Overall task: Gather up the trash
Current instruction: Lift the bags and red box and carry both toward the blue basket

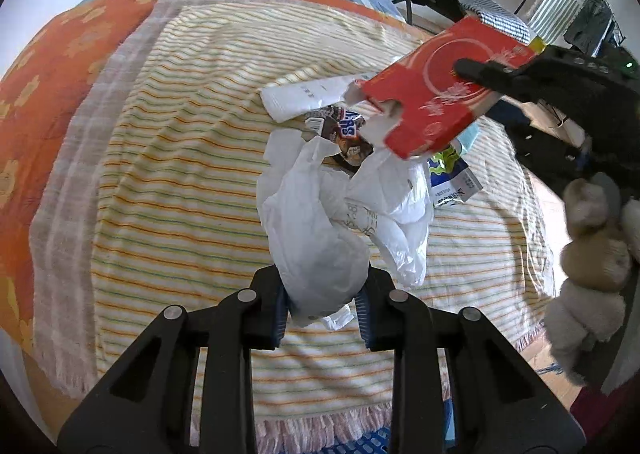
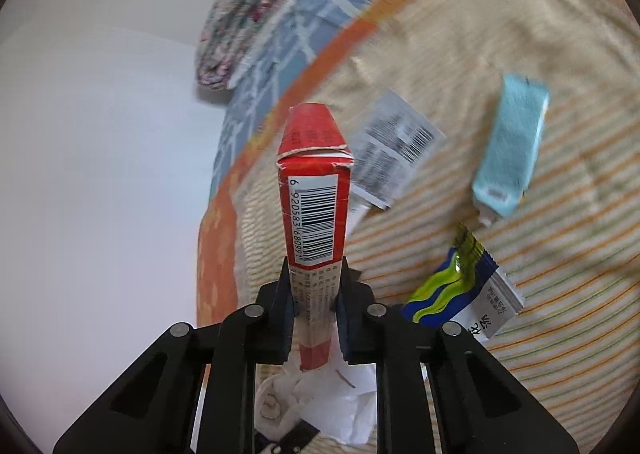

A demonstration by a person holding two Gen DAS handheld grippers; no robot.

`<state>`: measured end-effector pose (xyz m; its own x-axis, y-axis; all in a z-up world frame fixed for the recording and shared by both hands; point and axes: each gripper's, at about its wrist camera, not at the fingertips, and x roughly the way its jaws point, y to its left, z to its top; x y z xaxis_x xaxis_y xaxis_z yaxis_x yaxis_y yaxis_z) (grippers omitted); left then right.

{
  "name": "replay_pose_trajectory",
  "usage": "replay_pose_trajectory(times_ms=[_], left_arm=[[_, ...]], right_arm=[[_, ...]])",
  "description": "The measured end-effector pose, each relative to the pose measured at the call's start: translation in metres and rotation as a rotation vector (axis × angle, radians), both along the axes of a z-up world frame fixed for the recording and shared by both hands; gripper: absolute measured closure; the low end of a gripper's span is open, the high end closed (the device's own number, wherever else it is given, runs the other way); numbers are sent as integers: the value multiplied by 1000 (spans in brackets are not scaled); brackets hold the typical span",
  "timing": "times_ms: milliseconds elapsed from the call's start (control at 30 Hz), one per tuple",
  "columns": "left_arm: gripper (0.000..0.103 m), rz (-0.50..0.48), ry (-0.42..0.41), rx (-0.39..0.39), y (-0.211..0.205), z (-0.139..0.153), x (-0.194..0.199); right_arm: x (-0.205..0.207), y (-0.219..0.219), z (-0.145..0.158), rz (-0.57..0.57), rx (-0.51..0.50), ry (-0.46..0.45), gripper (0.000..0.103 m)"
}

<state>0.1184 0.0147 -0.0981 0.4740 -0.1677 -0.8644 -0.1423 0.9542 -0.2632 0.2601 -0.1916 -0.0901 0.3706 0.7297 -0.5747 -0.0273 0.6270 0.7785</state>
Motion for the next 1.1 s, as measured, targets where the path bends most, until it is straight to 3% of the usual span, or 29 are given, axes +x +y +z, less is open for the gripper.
replay_pose_trajectory(times_ms=[167, 500, 733, 1100], left_arm=[[76, -8, -28, 13, 2, 14, -12], [76, -14, -78, 33, 6, 39, -36], [76, -28, -115, 45, 11, 62, -58], [76, -52, -155, 80, 6, 83, -98]], right_arm=[[-14, 5, 32, 72, -117, -118, 88], [-42, -6, 76, 90, -208, -252, 88], [-84, -9, 108, 143, -272, -356, 88], [-148, -26, 99, 238, -334, -385, 88]])
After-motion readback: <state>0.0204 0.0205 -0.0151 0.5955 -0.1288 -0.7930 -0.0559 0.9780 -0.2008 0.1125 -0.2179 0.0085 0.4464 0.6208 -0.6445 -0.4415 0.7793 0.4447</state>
